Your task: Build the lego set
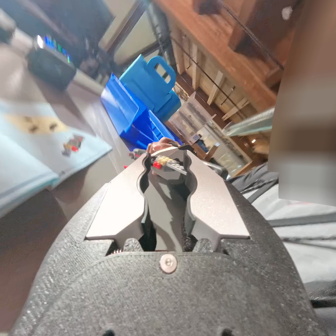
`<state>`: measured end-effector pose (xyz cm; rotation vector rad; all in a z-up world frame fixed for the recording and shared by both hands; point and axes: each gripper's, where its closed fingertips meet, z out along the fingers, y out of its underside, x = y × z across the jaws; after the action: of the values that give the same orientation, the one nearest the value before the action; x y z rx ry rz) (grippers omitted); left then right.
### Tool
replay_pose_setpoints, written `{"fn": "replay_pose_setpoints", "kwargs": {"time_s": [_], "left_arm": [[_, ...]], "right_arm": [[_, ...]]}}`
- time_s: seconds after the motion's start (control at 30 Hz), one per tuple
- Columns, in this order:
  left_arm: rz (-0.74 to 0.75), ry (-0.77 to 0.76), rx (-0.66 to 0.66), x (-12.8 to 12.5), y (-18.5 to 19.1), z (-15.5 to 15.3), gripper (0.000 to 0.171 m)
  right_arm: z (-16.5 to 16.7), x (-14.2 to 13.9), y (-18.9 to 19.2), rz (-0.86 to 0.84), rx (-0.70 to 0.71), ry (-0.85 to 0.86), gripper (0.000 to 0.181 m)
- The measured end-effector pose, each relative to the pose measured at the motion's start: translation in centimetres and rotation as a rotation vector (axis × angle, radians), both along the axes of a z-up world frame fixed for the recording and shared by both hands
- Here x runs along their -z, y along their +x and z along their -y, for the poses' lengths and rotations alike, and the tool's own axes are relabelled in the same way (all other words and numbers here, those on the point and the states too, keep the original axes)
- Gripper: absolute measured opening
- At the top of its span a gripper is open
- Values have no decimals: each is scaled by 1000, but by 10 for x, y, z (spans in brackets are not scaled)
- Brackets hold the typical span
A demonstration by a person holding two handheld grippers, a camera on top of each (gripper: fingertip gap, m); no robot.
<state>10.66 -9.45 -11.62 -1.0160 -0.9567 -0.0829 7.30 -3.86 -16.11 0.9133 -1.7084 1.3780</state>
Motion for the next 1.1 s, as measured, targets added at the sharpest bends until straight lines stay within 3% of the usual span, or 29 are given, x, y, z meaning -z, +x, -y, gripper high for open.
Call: {"fn": "replay_pose_setpoints", "kwargs": {"time_s": [0.13,0.27,0.33,0.47,0.53,0.7,0.8,0.87,1.1], "left_arm": [[246,148,102,20,-11,-20,36],[332,184,157,28,-13,-42,36],[324,221,166,24,-13,-45,37],[139,246,121,3,-9,-31,37],[-23,122,62,-8,-3,-21,37],[-480,-475,-30,-8,17,-25,42],[-596,-731,-33,9,16,-36,44],[-681,-783,-41,10,17,-43,44],[-773,-892,-40,18,18,-58,41]], "right_arm": [[2,0,8,-21,-39,3,14],[2,4,14,-33,-62,30,14],[0,6,16,-13,-76,55,14],[-4,10,19,106,-100,112,14],[-7,11,20,176,-113,142,14],[-11,4,23,280,-136,175,14],[-12,3,23,291,-130,192,13],[-12,4,24,304,-131,207,13],[-8,3,26,317,-122,222,13]]}}
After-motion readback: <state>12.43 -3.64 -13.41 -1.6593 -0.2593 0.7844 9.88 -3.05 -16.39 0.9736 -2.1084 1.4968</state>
